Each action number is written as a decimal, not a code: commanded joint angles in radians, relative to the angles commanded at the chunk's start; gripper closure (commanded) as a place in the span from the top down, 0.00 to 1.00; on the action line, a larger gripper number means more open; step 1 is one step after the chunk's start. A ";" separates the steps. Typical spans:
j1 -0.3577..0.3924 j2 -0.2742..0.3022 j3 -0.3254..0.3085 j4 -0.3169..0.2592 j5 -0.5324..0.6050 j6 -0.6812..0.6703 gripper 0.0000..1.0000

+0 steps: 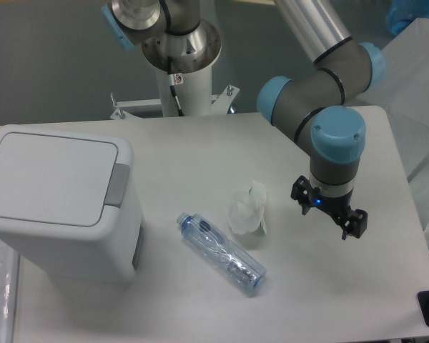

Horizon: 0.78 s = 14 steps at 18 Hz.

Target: Open the trash can

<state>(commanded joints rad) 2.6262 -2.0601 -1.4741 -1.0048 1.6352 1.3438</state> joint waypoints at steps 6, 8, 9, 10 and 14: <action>0.000 0.000 0.002 0.009 -0.005 -0.037 1.00; -0.003 0.002 0.005 0.014 -0.015 -0.073 1.00; -0.012 0.002 0.008 0.014 -0.015 -0.086 1.00; -0.021 0.003 0.012 0.014 -0.015 -0.101 1.00; -0.049 0.008 0.014 0.014 -0.034 -0.179 1.00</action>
<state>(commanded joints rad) 2.5772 -2.0525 -1.4603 -0.9910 1.6016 1.1645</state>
